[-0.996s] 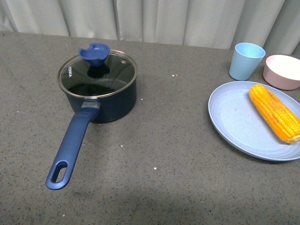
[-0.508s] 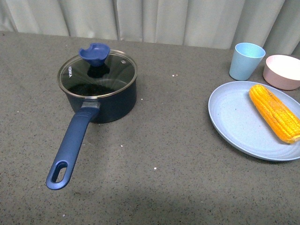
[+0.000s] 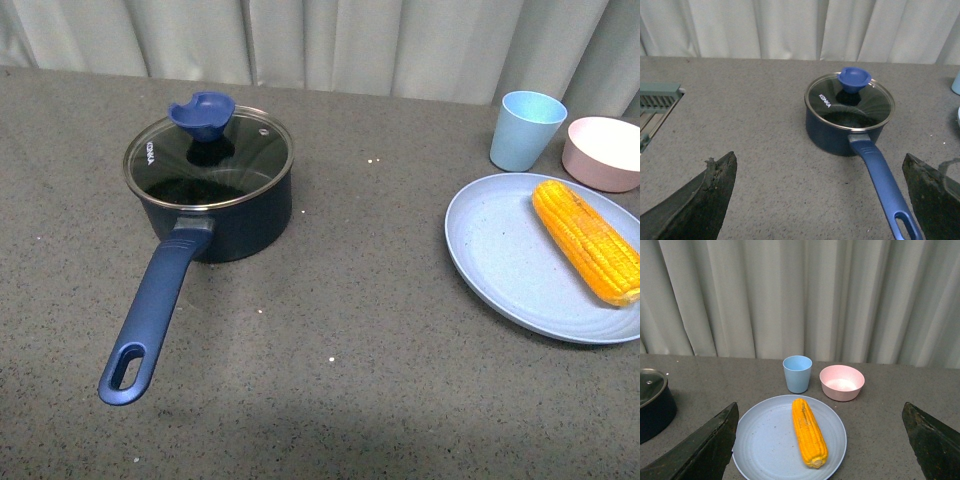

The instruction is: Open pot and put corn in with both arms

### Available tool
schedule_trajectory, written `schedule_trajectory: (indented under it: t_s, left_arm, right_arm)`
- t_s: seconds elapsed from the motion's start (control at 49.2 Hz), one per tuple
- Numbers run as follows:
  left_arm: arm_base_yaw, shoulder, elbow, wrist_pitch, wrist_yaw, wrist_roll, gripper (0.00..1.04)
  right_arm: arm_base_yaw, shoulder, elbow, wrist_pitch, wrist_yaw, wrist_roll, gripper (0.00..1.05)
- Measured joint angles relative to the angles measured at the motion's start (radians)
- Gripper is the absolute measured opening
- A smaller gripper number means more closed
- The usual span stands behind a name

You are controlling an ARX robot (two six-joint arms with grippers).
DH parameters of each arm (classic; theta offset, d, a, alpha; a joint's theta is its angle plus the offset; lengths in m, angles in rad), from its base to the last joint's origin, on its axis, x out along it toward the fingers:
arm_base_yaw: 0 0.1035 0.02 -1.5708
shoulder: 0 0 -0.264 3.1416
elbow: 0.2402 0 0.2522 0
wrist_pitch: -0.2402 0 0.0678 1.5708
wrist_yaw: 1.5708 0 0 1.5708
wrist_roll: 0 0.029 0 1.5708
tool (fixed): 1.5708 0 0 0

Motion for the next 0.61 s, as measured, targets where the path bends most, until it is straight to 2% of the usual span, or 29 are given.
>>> schedule_trajectory:
  t_s: [0.163,0.305,0.447,0.61]
  left_arm:
    - [-0.076,0.394,0.036,0.385,-0.024,-0.024,0.98]
    - [-0.122,0.738,0.129,0.655,-0.042,-0.050,0.98]
    - [-0.171,1.023,0.264,0.795,-0.095,-0.067,0.98]
    - [-0.200,1.249,0.417,0.836,-0.148,-0.066,0.98]
  right_arm:
    - [0.000,0.000,0.000,0.000,0.000,0.000,0.96]
    - [0.000,0.000,0.000,0.000,0.000,0.000,0.96]
    - [0.000,0.000,0.000,0.000,0.000,0.000,0.96]
    - [0.000,0.000,0.000,0.000,0.000,0.000,0.96]
